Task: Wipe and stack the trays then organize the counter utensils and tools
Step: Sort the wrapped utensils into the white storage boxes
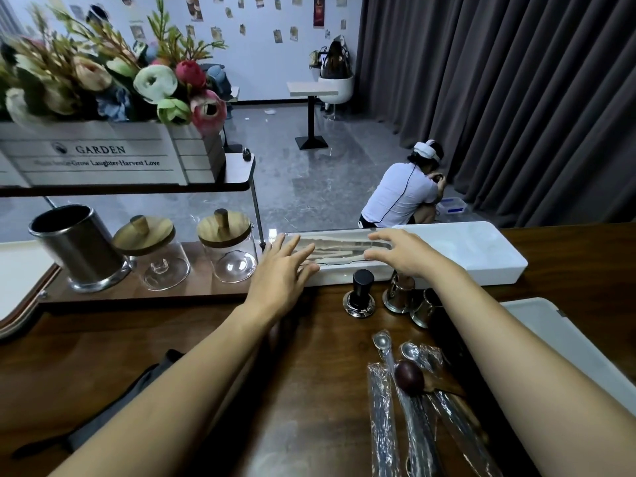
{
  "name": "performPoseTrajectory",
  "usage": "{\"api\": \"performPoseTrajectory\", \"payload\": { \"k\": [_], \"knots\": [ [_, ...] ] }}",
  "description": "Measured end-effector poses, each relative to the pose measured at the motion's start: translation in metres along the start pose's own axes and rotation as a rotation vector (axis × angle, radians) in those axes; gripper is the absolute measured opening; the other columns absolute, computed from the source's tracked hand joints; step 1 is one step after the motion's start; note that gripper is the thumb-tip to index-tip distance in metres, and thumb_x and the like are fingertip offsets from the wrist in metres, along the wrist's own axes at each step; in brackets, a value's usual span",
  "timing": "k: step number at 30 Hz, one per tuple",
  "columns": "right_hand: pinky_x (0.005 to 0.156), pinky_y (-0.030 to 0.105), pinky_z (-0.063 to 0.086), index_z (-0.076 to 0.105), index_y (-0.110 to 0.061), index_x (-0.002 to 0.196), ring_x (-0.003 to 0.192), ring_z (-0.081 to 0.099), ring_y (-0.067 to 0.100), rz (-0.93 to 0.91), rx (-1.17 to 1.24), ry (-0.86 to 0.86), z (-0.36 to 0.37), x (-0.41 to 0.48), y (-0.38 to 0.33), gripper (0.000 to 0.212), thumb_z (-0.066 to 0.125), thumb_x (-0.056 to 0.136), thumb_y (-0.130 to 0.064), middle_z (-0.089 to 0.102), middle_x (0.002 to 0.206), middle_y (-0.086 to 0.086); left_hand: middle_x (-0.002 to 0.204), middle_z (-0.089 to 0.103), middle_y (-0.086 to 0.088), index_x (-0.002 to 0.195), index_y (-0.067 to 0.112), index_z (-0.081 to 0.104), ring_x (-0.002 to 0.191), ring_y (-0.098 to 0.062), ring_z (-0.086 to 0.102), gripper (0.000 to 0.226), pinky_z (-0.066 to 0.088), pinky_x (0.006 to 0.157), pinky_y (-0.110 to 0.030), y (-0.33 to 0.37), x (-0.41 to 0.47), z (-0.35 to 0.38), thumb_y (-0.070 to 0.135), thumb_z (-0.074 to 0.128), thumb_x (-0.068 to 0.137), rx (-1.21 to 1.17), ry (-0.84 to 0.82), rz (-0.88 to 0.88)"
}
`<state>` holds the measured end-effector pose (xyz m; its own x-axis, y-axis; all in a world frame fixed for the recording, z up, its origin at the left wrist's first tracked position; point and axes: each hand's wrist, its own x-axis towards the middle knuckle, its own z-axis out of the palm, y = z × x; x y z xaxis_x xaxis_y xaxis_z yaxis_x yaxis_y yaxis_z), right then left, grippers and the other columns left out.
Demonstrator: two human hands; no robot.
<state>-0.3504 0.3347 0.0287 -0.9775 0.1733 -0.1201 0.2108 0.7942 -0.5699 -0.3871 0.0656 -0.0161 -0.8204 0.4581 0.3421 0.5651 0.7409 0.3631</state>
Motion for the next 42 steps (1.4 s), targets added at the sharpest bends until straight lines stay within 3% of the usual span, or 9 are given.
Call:
{"api": "performPoseTrajectory", "payload": {
  "k": [5, 9, 12, 19, 23, 27, 31, 35, 42],
  "knots": [
    [0.122, 0.047, 0.018, 0.046, -0.041, 0.146, 0.154, 0.01, 0.019, -0.083, -0.055, 0.072, 0.007, -0.031, -0.003, 0.054, 0.057, 0.095, -0.056, 0.03, 0.162, -0.01, 0.158, 0.043, -0.003, 0.149, 0.025, 0.051, 0.151, -0.03, 0.025, 0.058, 0.029, 0.12, -0.047, 0.016, -0.007, -0.005, 0.055, 0.049, 0.1, -0.08, -0.024, -0.021],
    [0.118, 0.041, 0.022, 0.044, -0.045, 0.147, 0.153, 0.017, 0.021, -0.058, 0.012, 0.149, 0.006, -0.072, -0.008, 0.057, 0.057, 0.093, -0.061, 0.026, 0.164, -0.001, 0.16, 0.04, 0.0, 0.152, 0.025, 0.047, 0.155, -0.023, 0.02, 0.061, 0.024, 0.124, -0.046, 0.043, -0.022, -0.015, 0.054, 0.053, 0.098, -0.229, -0.02, -0.011],
    [0.119, 0.038, 0.019, 0.043, -0.039, 0.149, 0.154, 0.011, 0.015, -0.086, 0.033, 0.193, 0.003, -0.111, -0.008, 0.056, 0.055, 0.097, -0.054, 0.029, 0.163, -0.005, 0.16, 0.039, 0.005, 0.152, 0.028, 0.046, 0.155, -0.016, 0.017, 0.068, 0.023, 0.124, -0.042, 0.062, -0.04, -0.021, 0.063, 0.047, 0.094, -0.342, -0.012, -0.003],
    [0.119, 0.035, 0.019, 0.042, -0.036, 0.151, 0.152, 0.018, 0.013, 0.089, 0.013, 0.31, 0.004, -0.2, 0.028, 0.056, 0.053, 0.099, -0.053, 0.027, 0.164, -0.005, 0.161, 0.037, 0.011, 0.152, 0.033, 0.045, 0.155, -0.009, 0.015, 0.072, 0.028, 0.119, -0.04, 0.107, -0.082, -0.003, 0.068, 0.04, 0.089, -0.423, -0.096, 0.102],
    [0.121, 0.04, 0.02, 0.037, -0.04, 0.153, 0.152, 0.02, 0.015, 0.17, -0.018, 0.341, 0.005, -0.241, 0.051, 0.059, 0.049, 0.098, -0.058, 0.025, 0.164, -0.011, 0.162, 0.033, 0.013, 0.154, 0.038, 0.04, 0.155, -0.007, 0.012, 0.071, 0.028, 0.121, -0.045, 0.128, -0.102, 0.015, 0.071, 0.038, 0.091, -0.44, -0.179, 0.147],
    [0.121, 0.048, 0.021, 0.024, -0.033, 0.158, 0.154, 0.012, 0.021, 0.261, -0.146, 0.34, -0.003, -0.274, 0.078, 0.076, 0.051, 0.094, -0.064, 0.025, 0.164, -0.007, 0.163, 0.029, 0.016, 0.155, 0.042, 0.035, 0.155, -0.006, 0.009, 0.063, 0.026, 0.123, -0.046, 0.146, -0.125, 0.031, 0.065, 0.041, 0.096, -0.456, -0.236, 0.172],
    [0.122, 0.06, 0.009, 0.02, -0.04, 0.158, 0.154, 0.005, 0.03, 0.41, -0.306, 0.268, -0.013, -0.294, 0.112, 0.085, 0.047, 0.087, -0.078, 0.017, 0.167, 0.0, 0.164, 0.029, 0.012, 0.155, 0.04, 0.036, 0.155, -0.01, 0.011, 0.058, 0.022, 0.125, -0.045, 0.16, -0.141, 0.041, 0.056, 0.048, 0.1, -0.435, -0.247, 0.159],
    [0.12, 0.064, -0.003, 0.026, -0.043, 0.156, 0.155, 0.001, 0.03, 0.397, -0.331, 0.217, -0.015, -0.308, 0.134, 0.085, 0.04, 0.083, -0.085, 0.013, 0.168, -0.003, 0.164, 0.03, 0.009, 0.155, 0.039, 0.037, 0.156, -0.012, 0.012, 0.059, 0.017, 0.127, -0.045, 0.164, -0.149, 0.047, 0.059, 0.045, 0.1, -0.405, -0.256, 0.116],
    [0.119, 0.066, -0.004, 0.027, -0.042, 0.156, 0.154, 0.003, 0.031, 0.317, -0.391, 0.239, -0.006, -0.307, 0.136, 0.079, 0.039, 0.088, -0.08, 0.015, 0.168, -0.004, 0.162, 0.033, 0.011, 0.152, 0.04, 0.043, 0.154, -0.012, 0.018, 0.055, 0.025, 0.124, -0.051, 0.16, -0.186, 0.046, 0.056, 0.051, 0.099, -0.376, -0.196, -0.005]
  ]
}}
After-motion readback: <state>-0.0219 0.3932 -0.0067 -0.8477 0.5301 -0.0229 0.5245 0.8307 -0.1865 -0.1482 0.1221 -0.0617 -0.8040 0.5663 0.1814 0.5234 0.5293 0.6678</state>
